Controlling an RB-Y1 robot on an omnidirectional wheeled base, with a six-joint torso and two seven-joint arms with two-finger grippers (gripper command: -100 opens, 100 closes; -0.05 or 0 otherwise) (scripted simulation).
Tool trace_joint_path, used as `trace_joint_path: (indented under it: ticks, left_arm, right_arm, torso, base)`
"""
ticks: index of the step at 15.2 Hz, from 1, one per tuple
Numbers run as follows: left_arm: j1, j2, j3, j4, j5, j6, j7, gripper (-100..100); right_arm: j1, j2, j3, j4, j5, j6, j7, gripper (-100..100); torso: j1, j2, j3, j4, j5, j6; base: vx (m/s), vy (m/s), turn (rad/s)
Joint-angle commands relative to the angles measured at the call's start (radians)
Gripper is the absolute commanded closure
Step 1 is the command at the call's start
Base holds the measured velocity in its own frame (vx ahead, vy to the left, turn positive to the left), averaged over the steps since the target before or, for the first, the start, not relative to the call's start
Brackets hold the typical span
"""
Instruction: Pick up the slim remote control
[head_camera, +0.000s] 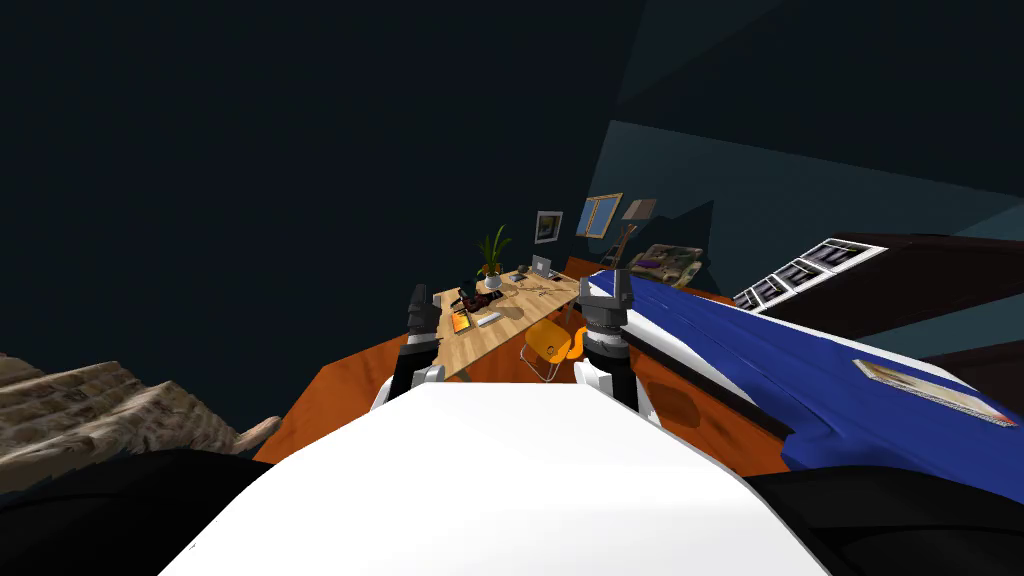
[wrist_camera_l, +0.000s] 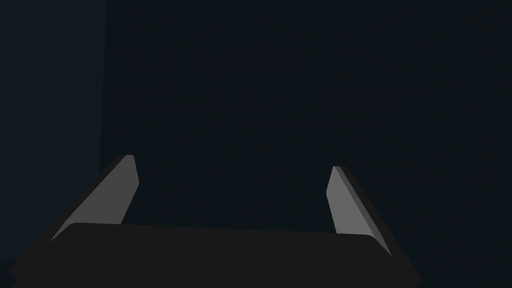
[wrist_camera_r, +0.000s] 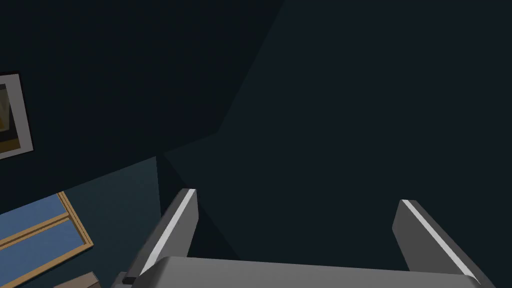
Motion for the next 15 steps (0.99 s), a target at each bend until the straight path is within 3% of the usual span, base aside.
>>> trace_joint_path:
  ticks: [1, 2, 3, 4, 7, 8, 12, 15]
  left_arm:
    - [-0.006, 0.047, 0.004, 0.013, 0.004, 0.013, 0.003, -100]
    - [-0.006, 0.047, 0.004, 0.013, 0.004, 0.013, 0.003, -100]
    - [-0.012, 0.080, 0.009, 0.026, 0.008, 0.026, 0.007, -100]
    - [-0.012, 0.080, 0.009, 0.026, 0.008, 0.026, 0.007, -100]
    - [-0.029, 0.146, 0.022, 0.064, 0.020, 0.064, 0.017, -100]
    - [-0.029, 0.146, 0.022, 0.064, 0.020, 0.064, 0.017, -100]
    - [-0.068, 0.236, 0.051, 0.147, 0.047, 0.148, 0.040, -100]
    - [-0.083, 0.264, 0.063, 0.181, 0.058, 0.183, 0.049, -100]
  right_arm:
    - [0.000, 0.000, 0.000, 0.000, 0.000, 0.000, 0.000, 0]
    - [0.000, 0.000, 0.000, 0.000, 0.000, 0.000, 0.000, 0]
    - [0.000, 0.000, 0.000, 0.000, 0.000, 0.000, 0.000, 0]
    - [0.000, 0.000, 0.000, 0.000, 0.000, 0.000, 0.000, 0]
    - [0.000, 0.000, 0.000, 0.000, 0.000, 0.000, 0.000, 0]
    - [0.000, 0.000, 0.000, 0.000, 0.000, 0.000, 0.000, 0]
    - [0.000, 0.000, 0.000, 0.000, 0.000, 0.000, 0.000, 0]
    - [0.000, 0.000, 0.000, 0.000, 0.000, 0.000, 0.000, 0]
  torso:
    - [0.000, 0.000, 0.000, 0.000, 0.000, 0.000]
    - [-0.001, 0.001, 0.001, 0.000, 0.000, 0.000]
    - [-0.002, 0.003, 0.002, 0.001, 0.000, 0.000]
    - [-0.003, 0.005, 0.003, 0.001, -0.001, 0.000]
    - [-0.003, 0.005, 0.003, 0.001, -0.001, 0.000]
    - [-0.002, 0.004, 0.002, 0.001, -0.001, 0.000]
    - [-0.002, 0.003, 0.002, 0.001, 0.000, 0.000]
    - [-0.001, 0.002, 0.001, 0.000, 0.000, 0.001]
  base:
    - [-0.039, -0.033, -0.038]
    - [-0.070, -0.047, -0.040]
    - [-0.081, -0.052, -0.059]
    - [-0.075, -0.052, -0.050]
    - [-0.053, -0.039, -0.071]
    - [-0.032, -0.030, -0.078]
    - [-0.036, -0.035, -0.136]
    - [-0.019, -0.025, -0.124]
